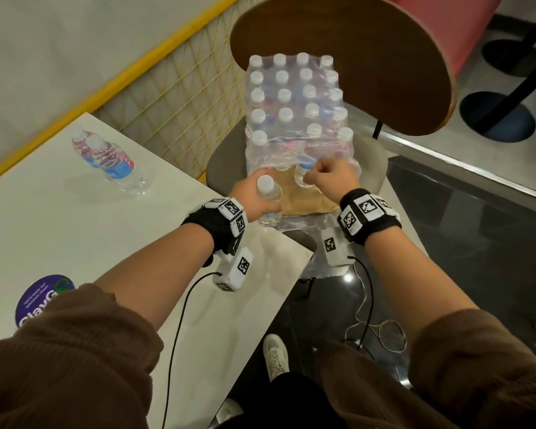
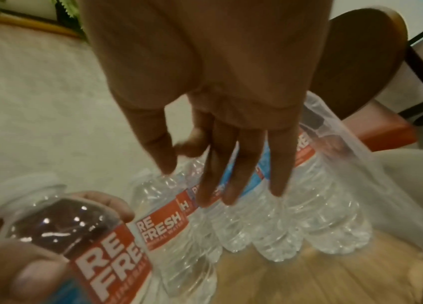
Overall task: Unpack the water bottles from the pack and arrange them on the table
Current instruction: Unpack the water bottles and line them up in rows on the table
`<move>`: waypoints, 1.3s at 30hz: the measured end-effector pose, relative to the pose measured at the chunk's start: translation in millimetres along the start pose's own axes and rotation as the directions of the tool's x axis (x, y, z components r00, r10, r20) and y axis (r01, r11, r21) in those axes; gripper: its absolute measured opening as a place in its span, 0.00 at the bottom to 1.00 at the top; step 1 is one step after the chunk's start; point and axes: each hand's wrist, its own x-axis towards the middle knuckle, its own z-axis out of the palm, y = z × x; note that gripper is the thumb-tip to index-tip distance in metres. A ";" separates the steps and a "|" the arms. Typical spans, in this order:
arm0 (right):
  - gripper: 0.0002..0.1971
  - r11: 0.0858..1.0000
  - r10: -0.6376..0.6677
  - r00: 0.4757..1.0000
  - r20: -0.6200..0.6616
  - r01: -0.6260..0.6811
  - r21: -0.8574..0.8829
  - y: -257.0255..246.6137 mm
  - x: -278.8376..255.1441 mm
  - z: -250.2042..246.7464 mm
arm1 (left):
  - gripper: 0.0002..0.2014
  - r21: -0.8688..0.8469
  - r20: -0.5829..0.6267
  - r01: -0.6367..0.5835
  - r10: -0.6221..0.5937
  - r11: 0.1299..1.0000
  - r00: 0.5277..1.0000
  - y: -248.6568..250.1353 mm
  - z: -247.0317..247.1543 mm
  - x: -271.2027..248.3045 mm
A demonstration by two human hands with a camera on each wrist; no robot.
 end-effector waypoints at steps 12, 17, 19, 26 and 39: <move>0.13 0.992 0.094 0.993 -0.077 -0.100 -0.083 -33.2 13.1 34.8 | 0.24 0.137 0.129 -0.009 -0.009 0.991 0.992 -10.8 -19.9 -25.0; 0.20 0.964 0.199 0.980 0.009 -0.194 -0.184 -53.6 20.1 36.8 | 0.25 0.205 0.143 0.055 -0.085 0.977 0.986 -24.4 -43.8 -38.3; 0.22 0.953 0.140 0.990 0.019 -0.129 -0.274 -50.0 15.1 42.1 | 0.25 0.247 0.160 0.084 -0.126 0.965 0.979 -31.7 -56.4 -45.3; 0.20 0.963 -0.144 0.975 0.166 0.177 -0.201 -39.6 -19.4 43.3 | 0.23 0.161 0.243 0.339 -0.370 0.927 0.897 -61.9 -110.5 -79.3; 0.18 0.900 -0.207 0.430 0.879 0.436 -0.001 -104.7 -202.4 188.9 | 0.24 0.376 0.178 0.453 -0.543 0.808 0.821 -137.8 -184.3 -202.4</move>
